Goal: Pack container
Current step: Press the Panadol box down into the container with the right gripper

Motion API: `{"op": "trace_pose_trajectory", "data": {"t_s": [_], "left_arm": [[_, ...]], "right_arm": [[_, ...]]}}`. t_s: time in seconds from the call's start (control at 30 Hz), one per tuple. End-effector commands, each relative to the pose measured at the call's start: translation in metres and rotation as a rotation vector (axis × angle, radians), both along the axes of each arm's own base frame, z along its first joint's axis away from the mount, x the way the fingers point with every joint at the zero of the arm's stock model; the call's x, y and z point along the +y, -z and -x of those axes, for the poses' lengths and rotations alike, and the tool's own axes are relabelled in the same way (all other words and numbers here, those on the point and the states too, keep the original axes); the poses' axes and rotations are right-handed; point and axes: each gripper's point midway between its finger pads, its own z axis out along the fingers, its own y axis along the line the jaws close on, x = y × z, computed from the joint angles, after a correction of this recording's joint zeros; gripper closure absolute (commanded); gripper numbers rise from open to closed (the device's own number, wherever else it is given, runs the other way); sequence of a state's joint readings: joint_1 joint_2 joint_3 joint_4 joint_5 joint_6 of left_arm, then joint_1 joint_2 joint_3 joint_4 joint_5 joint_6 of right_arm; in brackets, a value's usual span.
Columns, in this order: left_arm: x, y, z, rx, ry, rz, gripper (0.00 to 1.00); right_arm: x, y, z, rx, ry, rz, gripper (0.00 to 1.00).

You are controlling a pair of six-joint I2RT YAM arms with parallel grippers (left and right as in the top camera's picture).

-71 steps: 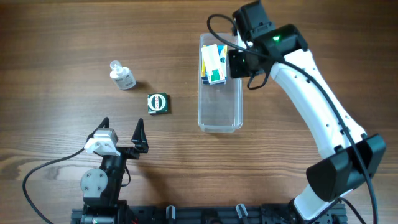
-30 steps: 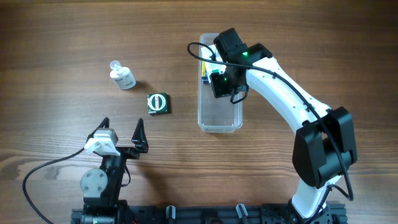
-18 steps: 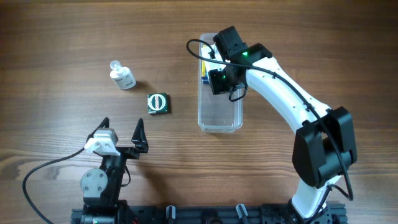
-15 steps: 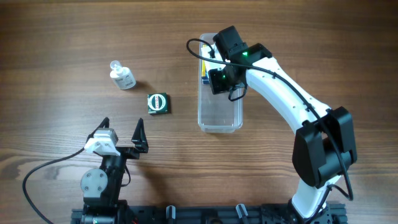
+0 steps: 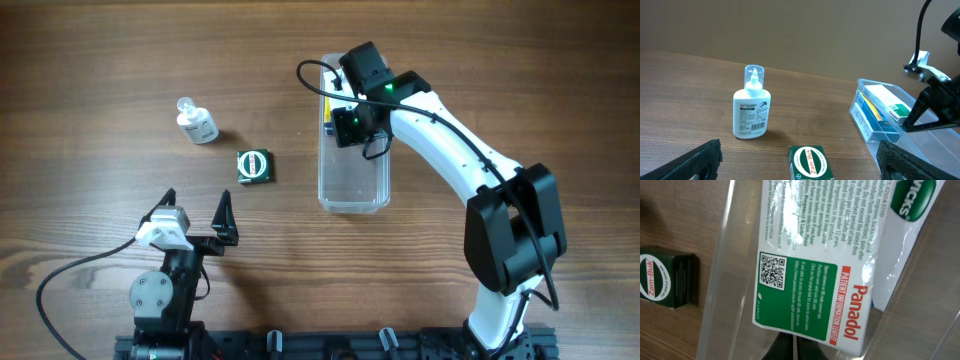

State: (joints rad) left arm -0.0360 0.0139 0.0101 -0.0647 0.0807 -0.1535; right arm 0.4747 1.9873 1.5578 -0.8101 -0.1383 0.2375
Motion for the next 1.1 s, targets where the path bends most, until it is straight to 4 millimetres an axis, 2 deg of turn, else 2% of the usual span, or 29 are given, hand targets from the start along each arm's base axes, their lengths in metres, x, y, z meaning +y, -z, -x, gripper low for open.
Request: {"op": "trace_pose_trajectory", "data": {"t_s": [0.0, 0.47, 1.07], "left_arm": [[-0.001, 0.001, 0.000, -0.001, 0.009, -0.018, 0.00], [-0.001, 0.001, 0.000, -0.001, 0.009, -0.018, 0.00], [-0.001, 0.001, 0.000, -0.001, 0.009, -0.018, 0.00]], "right_arm": [[0.004, 0.008, 0.001, 0.014, -0.001, -0.009, 0.96], [0.013, 0.001, -0.015, -0.051, 0.016, -0.052, 0.96], [0.017, -0.002, -0.020, -0.076, 0.012, -0.072, 0.96]]}}
